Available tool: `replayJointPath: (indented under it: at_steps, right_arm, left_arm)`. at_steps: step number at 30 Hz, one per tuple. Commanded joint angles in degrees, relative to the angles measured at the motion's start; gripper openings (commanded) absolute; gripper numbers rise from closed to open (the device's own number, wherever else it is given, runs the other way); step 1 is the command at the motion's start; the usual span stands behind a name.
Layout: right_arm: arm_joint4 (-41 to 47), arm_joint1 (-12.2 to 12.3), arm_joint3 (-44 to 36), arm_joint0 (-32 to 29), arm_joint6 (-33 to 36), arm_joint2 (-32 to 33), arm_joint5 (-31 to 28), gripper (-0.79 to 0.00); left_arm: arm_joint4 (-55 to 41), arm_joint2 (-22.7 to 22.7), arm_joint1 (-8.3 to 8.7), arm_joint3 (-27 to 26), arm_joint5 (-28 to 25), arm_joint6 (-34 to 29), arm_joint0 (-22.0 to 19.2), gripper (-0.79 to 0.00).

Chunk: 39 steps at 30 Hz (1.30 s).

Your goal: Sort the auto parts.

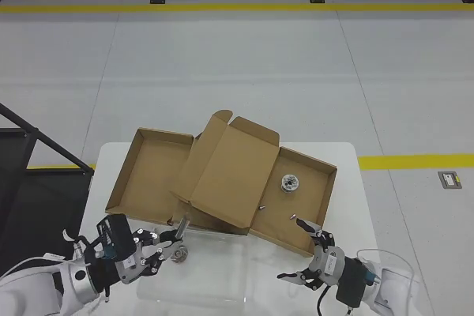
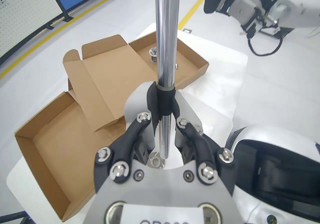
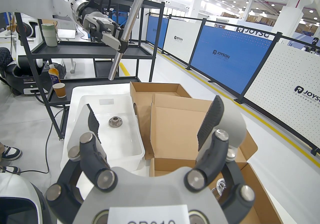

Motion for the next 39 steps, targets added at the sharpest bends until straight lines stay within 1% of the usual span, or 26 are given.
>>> replayJointPath:
  at_steps: [1,11,14,15,17,21,26,29,32,34,36,39]
  right_arm:
    - [-0.02,0.0,0.0,0.0,-0.04,0.0,0.0,0.0]
    - [-0.02,0.0,0.0,0.0,-0.04,0.0,0.0,0.0]
    - [-0.02,0.0,0.0,0.0,-0.04,0.0,0.0,0.0]
    - [-0.02,0.0,0.0,0.0,-0.04,0.0,0.0,0.0]
    - [-0.02,0.0,0.0,0.0,-0.04,0.0,0.0,0.0]
    - [-0.02,0.0,0.0,0.0,-0.04,0.0,0.0,0.0]
    - [-0.02,0.0,0.0,0.0,-0.04,0.0,0.0,0.0]
    - [-0.02,0.0,0.0,0.0,-0.04,0.0,0.0,0.0]
    - [-0.02,0.0,0.0,0.0,-0.04,0.0,0.0,0.0]
    - [-0.02,0.0,0.0,0.0,-0.04,0.0,0.0,0.0]
    - [-0.02,0.0,0.0,0.0,-0.04,0.0,0.0,0.0]
    - [-0.02,0.0,0.0,0.0,-0.04,0.0,0.0,0.0]
  left_arm:
    - [-3.39,-0.83,-0.03,1.38,-1.24,0.27,0.29,-0.785]
    - [-3.39,-0.83,-0.03,1.38,-1.24,0.27,0.29,-0.785]
    - [-6.27,0.79,-0.23,1.97,-0.67,0.38,0.19,-0.785]
    - [-8.83,1.41,-0.3,2.44,-0.91,0.75,-0.31,-0.785]
    - [-16.85,2.31,-0.3,4.04,-2.76,0.9,-1.93,-0.785]
    - [-34.93,3.83,0.08,8.28,-6.08,-2.44,-6.4,-0.785]
    - [-55.54,6.73,0.76,13.53,-6.69,-11.27,-12.71,-0.785]
    - [-61.59,7.72,0.99,16.03,-6.14,-16.18,-16.02,-0.785]
    - [-62.22,8.26,0.96,17.31,-5.62,-18.53,-17.82,-0.785]
    - [-59.71,7.89,0.84,17.64,-4.73,-18.26,-18.58,-0.785]
    - [-55.21,7.15,0.64,17.54,-2.37,-16.19,-18.83,-0.785]
    - [-46.0,5.96,0.28,16.63,2.77,-11.77,-19.3,-0.785]
